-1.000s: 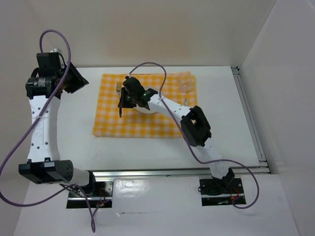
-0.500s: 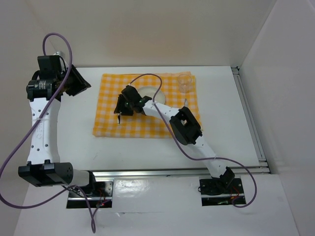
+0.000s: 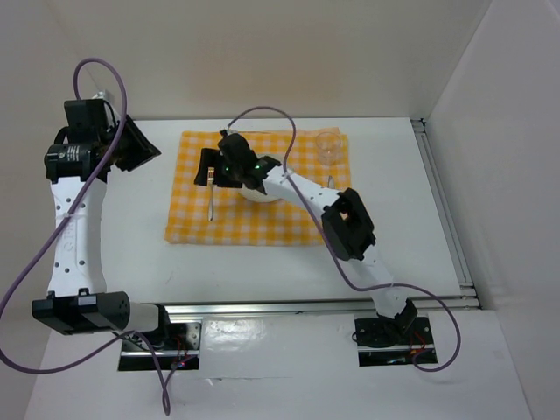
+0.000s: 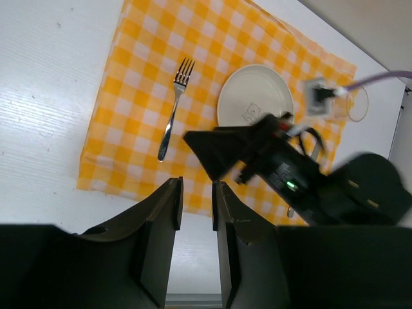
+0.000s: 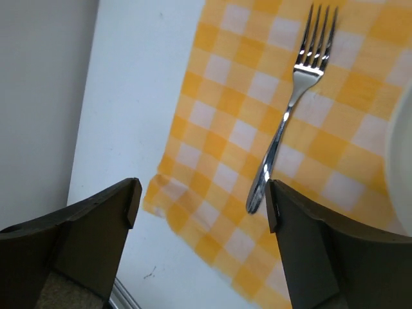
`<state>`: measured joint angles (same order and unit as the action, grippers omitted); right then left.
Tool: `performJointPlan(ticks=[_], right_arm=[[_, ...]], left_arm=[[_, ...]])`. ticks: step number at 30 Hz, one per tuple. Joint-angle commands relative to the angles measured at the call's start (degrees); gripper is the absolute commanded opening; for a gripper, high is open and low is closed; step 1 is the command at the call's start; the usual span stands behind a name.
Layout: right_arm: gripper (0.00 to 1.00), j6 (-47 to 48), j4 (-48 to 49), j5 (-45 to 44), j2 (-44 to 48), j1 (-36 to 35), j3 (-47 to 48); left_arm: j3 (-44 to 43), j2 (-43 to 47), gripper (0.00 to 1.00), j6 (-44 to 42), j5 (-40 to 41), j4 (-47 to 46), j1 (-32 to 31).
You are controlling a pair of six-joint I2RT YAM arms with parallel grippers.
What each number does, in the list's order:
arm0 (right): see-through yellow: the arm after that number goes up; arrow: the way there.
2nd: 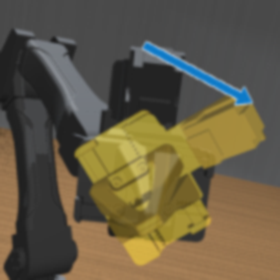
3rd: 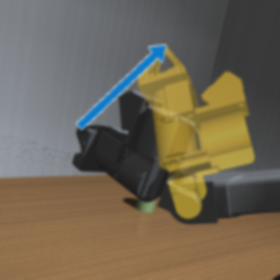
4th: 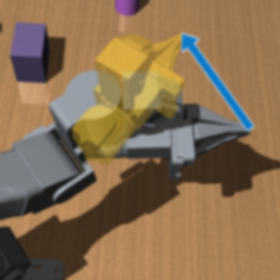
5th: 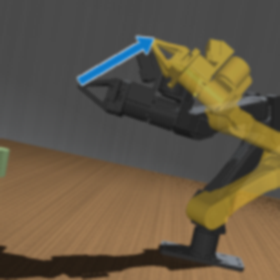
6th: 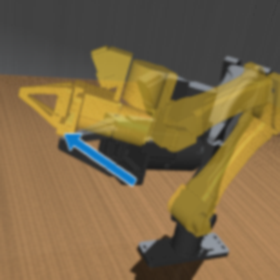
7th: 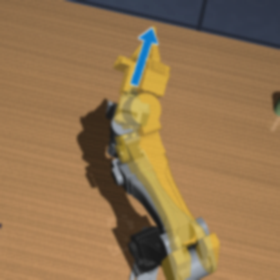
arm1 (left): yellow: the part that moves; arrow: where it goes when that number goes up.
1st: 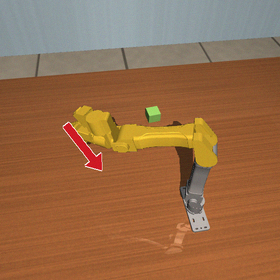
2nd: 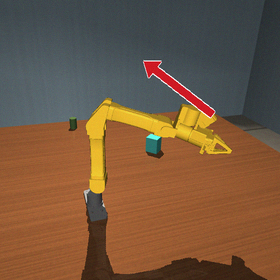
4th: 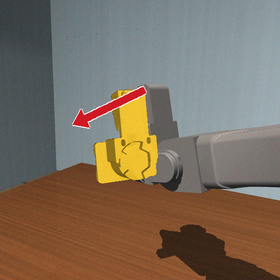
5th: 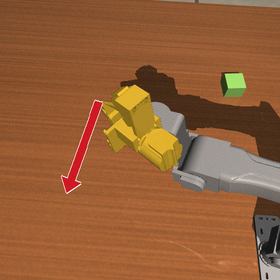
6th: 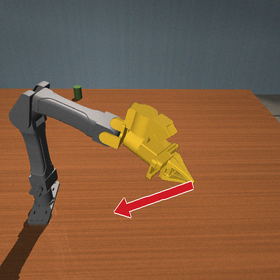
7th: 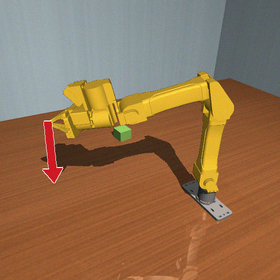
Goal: Set the dinner table for one person
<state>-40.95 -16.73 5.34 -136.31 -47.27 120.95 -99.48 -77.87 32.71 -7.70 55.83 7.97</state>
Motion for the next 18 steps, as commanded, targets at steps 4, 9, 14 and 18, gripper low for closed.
performJointPlan(ticks=[4, 9, 14, 18], right_arm=[[1.00, 10.45, -20.50, -16.12, 24.14, 1.99, -5.18], [1.00, 5.27, -34.57, -26.34, 40.48, 8.93, -22.65], [1.00, 2.37, -37.67, -28.99, 62.80, 14.74, -36.81], [1.00, 5.25, -35.57, -26.71, 75.73, 19.22, -44.73]], left_arm=[[-1.16, 2.10, 0.42, -2.47, -0.91, -1.34, 0.21], [1.40, 2.72, 0.43, -3.00, -0.91, -2.92, 0.21], [3.51, 3.25, 0.43, -3.00, -0.91, -4.94, 0.21], [6.05, 3.25, 0.45, -4.05, 1.54, -6.08, 0.21]])
